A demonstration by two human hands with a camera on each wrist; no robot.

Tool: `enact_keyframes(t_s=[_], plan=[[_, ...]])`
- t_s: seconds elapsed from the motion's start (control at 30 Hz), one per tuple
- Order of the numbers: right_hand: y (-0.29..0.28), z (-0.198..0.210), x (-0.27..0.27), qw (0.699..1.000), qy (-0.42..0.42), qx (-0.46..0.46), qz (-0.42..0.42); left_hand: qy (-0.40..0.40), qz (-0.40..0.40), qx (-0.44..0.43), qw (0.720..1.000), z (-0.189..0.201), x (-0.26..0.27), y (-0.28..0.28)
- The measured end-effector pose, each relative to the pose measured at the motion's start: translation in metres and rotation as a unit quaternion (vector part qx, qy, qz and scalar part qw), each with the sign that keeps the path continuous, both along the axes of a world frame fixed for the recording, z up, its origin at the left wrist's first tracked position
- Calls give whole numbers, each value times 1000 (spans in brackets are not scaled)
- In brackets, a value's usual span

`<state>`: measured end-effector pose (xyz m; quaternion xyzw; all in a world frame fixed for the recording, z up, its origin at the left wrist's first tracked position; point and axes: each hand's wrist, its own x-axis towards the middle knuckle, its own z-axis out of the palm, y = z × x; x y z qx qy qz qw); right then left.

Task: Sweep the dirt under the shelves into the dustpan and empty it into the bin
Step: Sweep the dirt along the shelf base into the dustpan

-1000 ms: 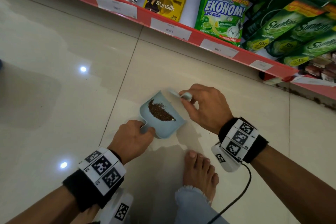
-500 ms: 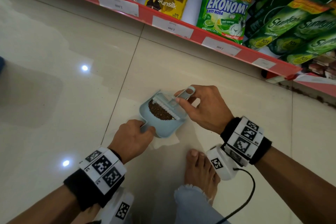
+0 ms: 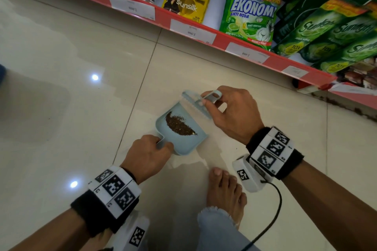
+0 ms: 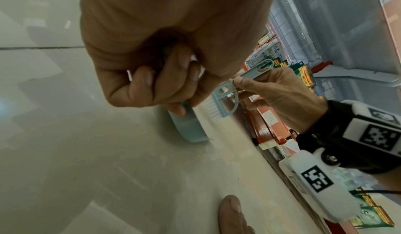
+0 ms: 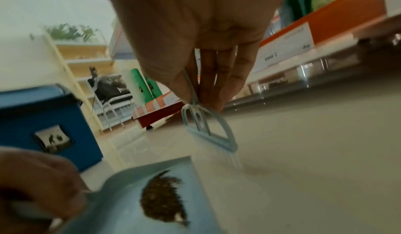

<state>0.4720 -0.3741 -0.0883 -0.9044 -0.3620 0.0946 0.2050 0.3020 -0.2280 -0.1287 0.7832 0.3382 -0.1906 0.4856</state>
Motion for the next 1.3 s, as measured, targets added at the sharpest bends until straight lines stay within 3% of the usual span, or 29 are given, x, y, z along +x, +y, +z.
enact_keyframes(t_s=[0.1,0.17,0.27,0.43,0.57,0.73,0.93,1.13,1.3], plan=[[0,4,4,994,-89,-67,10,-2,3,5,1000,-2,0,1],[0,2,0,991,-59,-110,48,-5,2,4,1000,-3,-1,1],[-1,-1,-15,992,20,-97,82,-10,3,1,1000,-4,-3,2],[-8,2,-21,996,73,-60,4,-29,-10,-18,999,-7,-3,3],[-23,16,-4,991,118,37,-56,-66,-41,-23,997,-6,16,1],[-53,43,19,982,89,64,-154,-86,-77,-39,992,-4,52,-8],[-101,93,34,976,4,41,-214,-122,-147,-75,979,7,98,-34],[-164,141,27,958,7,42,-283,-137,-241,-89,957,29,144,-76],[-209,149,30,939,-8,51,-339,-135,-279,-75,948,37,173,-110]])
